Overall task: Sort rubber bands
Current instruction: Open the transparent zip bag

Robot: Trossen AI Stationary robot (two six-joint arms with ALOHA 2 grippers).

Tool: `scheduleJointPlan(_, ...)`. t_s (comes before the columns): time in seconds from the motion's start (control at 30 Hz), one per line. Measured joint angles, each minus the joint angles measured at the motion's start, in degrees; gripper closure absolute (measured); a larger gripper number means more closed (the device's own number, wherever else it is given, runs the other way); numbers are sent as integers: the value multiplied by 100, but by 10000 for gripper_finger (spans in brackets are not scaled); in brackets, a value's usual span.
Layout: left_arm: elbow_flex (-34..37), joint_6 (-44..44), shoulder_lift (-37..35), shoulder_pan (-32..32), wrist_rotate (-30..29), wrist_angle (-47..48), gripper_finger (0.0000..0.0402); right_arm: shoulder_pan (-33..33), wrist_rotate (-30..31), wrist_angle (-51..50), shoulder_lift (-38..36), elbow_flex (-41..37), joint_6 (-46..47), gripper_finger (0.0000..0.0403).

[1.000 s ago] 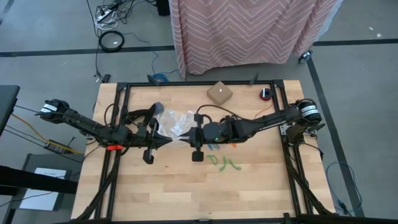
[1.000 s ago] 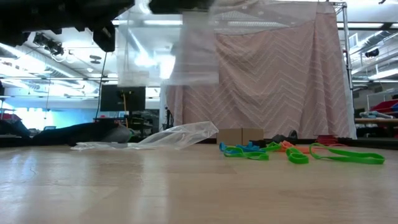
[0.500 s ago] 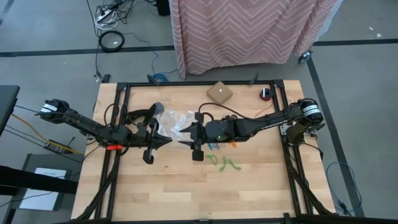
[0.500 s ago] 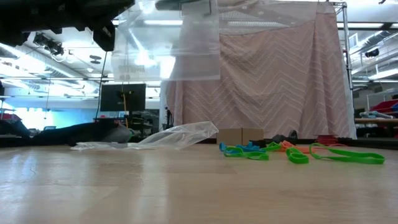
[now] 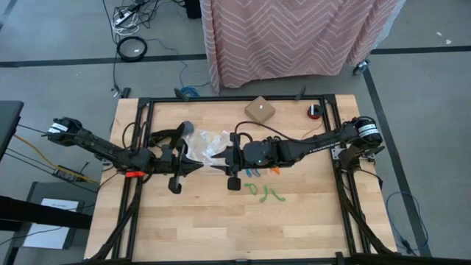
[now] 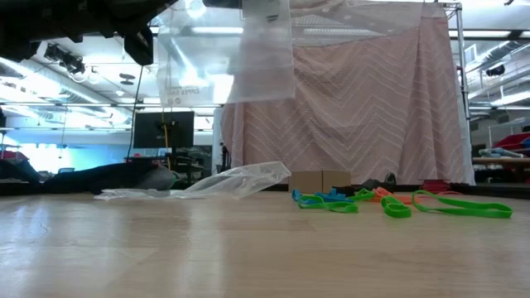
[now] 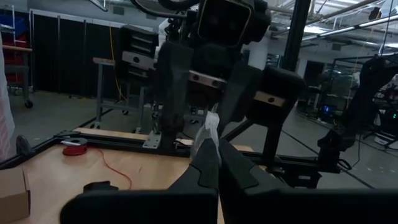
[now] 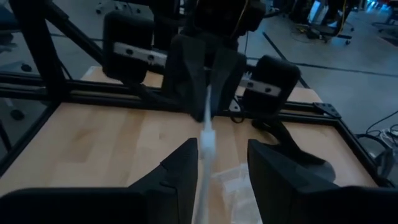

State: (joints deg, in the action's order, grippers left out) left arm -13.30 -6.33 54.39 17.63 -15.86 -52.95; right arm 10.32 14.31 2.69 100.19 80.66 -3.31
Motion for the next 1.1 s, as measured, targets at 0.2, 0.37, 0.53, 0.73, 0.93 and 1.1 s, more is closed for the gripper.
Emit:
scheduleJointPlan(0.2,0,-4,44,0,0,8,401,-4,-2,198,2,0,-135,287)
scheduleJointPlan(0.37,-2,-7,42,0,0,-26,402,-6,0,154,4,0,-98,288)
scheduleJointPlan(0.53,-2,0,42,0,0,-43,402,-8,-2,141,4,0,-81,289)
scheduleJointPlan(0.73,-4,6,42,0,0,-54,402,-20,-60,226,231,-11,-78,288)
scheduleJointPlan(0.93,-9,7,42,0,1,115,402,-30,-20,655,362,-2,-348,289)
scheduleJointPlan(1.1,-7,9,42,0,1,100,402,-29,-22,593,362,-4,-320,289)
